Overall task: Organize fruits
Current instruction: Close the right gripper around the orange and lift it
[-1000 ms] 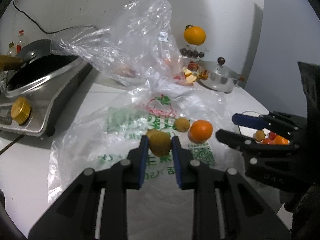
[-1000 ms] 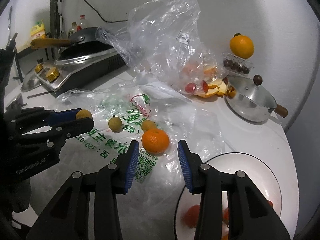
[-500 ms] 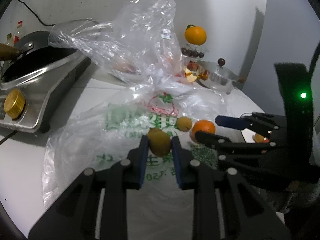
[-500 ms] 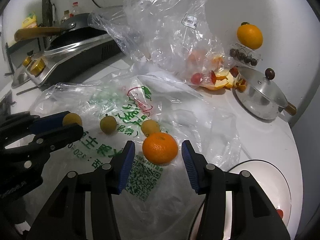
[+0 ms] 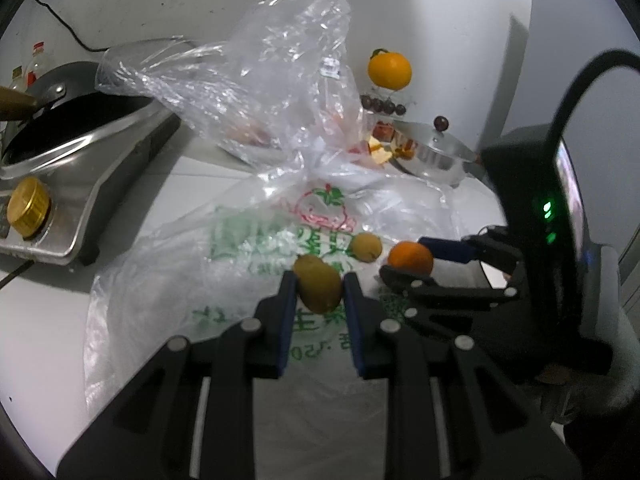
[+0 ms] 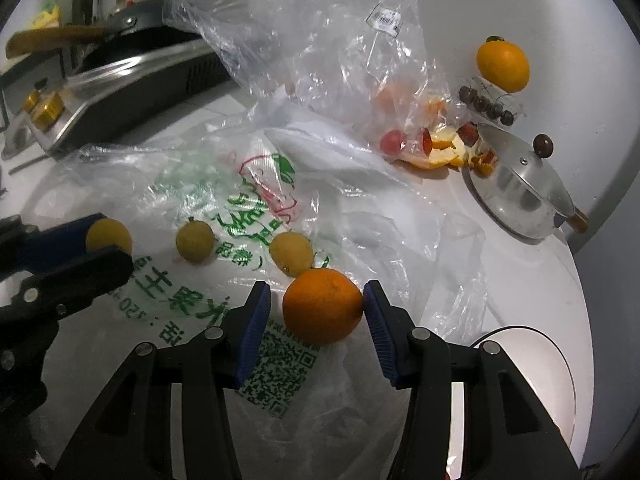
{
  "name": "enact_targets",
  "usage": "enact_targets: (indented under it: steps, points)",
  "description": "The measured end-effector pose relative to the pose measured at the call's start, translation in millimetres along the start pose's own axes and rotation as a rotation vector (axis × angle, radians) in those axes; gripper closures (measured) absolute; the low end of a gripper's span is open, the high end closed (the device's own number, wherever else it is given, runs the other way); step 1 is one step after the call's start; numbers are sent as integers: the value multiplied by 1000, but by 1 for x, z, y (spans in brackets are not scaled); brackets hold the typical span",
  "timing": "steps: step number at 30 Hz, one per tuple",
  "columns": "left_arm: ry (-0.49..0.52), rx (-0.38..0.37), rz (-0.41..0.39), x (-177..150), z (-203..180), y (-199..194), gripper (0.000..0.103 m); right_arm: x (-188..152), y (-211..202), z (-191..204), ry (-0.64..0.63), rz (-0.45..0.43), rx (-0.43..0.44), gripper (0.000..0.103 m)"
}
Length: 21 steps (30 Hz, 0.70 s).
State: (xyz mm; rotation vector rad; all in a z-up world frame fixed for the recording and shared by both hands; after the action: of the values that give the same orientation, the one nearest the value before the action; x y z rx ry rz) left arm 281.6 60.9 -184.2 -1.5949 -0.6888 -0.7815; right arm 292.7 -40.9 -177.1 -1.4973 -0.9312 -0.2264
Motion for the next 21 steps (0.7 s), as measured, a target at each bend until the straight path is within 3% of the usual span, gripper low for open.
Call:
enact_targets:
  steps: [7, 21]
  points:
    - [30, 5, -2, 6, -4, -6, 79, -3, -5, 1, -21, -23, -12, 60]
    - [44, 28, -63, 21, -33, -51, 79, -12, -86, -20, 31, -178, 63, 60]
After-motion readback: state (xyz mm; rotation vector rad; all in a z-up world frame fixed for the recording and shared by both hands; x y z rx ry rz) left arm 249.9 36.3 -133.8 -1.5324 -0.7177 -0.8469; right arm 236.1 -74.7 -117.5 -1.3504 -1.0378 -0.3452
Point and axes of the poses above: each gripper's, at about its wrist camera, not at the fingertips, and y roughly the way its jaws point, z to its left, x to its top, the point moved 4 cm from there along y, roughly the way its jaws point, and after that the axes turned 5 degrees about y, right-handed, at the moved point
